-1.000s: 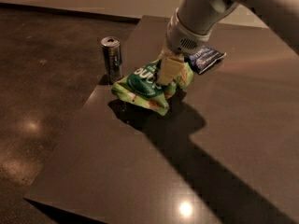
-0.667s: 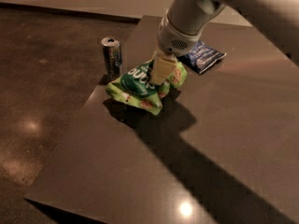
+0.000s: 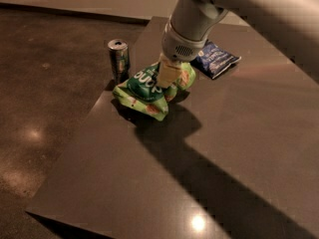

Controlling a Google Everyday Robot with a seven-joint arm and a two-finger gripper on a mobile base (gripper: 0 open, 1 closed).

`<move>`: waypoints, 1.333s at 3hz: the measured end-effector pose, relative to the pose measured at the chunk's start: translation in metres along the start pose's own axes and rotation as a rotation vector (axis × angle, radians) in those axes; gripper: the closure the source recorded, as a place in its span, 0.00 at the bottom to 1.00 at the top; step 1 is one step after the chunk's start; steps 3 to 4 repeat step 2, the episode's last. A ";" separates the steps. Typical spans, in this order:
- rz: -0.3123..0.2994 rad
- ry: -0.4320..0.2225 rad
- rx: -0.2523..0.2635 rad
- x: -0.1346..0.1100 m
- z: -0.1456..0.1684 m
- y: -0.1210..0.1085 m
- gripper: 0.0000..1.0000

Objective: Move green rice chip bag near redbull can

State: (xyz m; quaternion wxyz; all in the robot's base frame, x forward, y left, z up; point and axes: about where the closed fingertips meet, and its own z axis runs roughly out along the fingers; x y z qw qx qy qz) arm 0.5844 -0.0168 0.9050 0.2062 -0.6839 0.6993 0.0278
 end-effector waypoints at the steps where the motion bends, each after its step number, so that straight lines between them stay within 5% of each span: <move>1: -0.003 0.000 -0.001 -0.001 0.001 0.001 0.00; 4: -0.003 0.000 -0.001 -0.001 0.001 0.001 0.00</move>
Offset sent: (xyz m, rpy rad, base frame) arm -0.0004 0.0009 -0.0002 -0.0004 0.0001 0.0018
